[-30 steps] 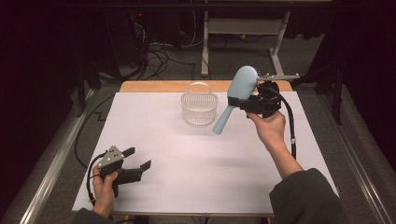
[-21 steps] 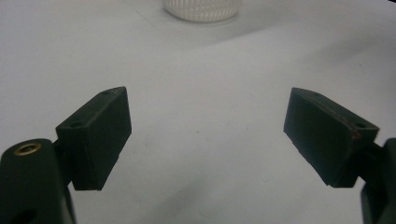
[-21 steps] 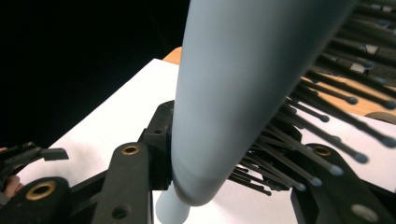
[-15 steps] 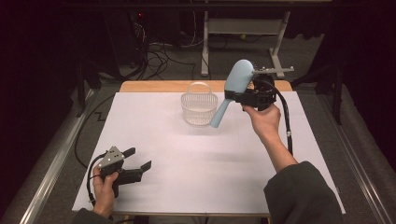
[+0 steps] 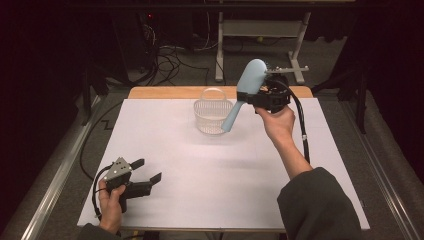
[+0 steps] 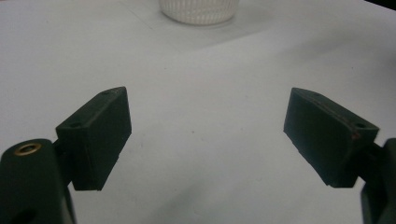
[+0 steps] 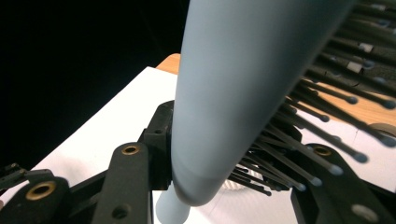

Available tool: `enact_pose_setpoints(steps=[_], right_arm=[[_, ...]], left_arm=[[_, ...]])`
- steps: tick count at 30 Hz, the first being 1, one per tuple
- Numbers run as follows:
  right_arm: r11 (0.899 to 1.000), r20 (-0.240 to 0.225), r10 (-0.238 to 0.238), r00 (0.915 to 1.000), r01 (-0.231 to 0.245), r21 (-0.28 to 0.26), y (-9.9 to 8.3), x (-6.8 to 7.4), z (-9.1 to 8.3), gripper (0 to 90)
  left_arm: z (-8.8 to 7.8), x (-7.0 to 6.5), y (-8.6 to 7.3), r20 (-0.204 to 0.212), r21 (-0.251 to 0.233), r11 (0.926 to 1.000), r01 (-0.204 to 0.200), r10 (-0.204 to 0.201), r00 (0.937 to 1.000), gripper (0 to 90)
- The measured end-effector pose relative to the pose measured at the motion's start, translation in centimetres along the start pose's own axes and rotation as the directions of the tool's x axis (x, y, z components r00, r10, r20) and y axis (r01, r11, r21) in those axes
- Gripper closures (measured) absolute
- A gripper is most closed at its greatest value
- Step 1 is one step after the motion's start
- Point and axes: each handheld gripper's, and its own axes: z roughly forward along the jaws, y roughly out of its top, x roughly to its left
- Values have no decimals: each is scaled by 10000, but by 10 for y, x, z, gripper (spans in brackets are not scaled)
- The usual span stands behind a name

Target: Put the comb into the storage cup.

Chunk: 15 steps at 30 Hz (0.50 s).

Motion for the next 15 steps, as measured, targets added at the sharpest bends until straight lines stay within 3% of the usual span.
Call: enact_pose_setpoints(steps=[15], right_arm=[[9999,118,106,9999,-105,-87,14,1,12,556]], left_arm=[[-2,2,0,27,-36,10000,49,-49,10000,161]])
